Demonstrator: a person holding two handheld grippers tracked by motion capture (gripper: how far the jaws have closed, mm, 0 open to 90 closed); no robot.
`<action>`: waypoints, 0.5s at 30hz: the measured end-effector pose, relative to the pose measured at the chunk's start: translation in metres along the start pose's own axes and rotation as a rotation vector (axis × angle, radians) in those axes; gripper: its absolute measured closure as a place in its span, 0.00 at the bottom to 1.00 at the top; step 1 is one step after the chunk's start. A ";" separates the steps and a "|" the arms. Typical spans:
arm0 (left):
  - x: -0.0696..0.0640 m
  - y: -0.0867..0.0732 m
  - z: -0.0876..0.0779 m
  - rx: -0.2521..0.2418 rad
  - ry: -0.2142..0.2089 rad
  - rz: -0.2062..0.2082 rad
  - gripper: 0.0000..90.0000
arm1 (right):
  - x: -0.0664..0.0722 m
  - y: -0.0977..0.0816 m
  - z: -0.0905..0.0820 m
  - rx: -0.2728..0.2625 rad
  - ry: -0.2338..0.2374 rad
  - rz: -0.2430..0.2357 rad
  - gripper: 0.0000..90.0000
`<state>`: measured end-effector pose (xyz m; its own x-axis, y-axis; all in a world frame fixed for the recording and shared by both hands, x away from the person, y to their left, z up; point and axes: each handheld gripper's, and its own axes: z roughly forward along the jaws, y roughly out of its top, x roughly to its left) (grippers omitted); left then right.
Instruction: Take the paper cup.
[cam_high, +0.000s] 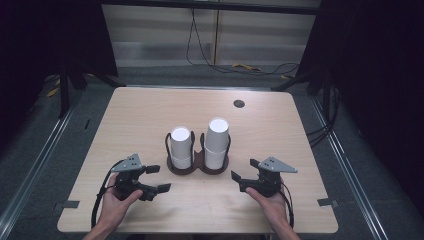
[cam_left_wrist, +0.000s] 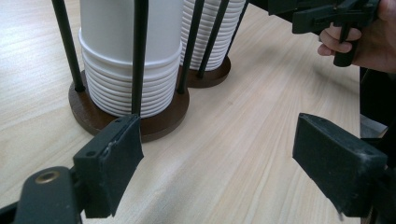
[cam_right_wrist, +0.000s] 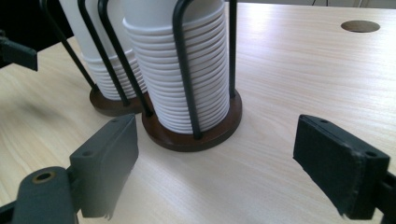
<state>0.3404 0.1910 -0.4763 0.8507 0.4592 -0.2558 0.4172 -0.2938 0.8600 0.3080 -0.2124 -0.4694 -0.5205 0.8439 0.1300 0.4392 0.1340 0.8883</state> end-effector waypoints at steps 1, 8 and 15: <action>-0.001 0.000 0.000 0.002 0.009 0.012 0.17 | 0.001 -0.001 0.000 -0.002 0.001 -0.004 0.15; -0.002 0.005 -0.002 -0.028 0.040 0.030 0.18 | 0.000 -0.002 0.002 0.010 0.013 -0.011 0.15; -0.004 0.019 -0.004 -0.077 0.059 0.060 0.18 | 0.001 -0.002 0.007 0.017 0.028 -0.034 0.16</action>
<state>0.3436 0.1870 -0.4576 0.8520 0.4923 -0.1784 0.3383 -0.2576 0.9051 0.3117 -0.2078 -0.4740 -0.5551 0.8241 0.1125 0.4336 0.1713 0.8847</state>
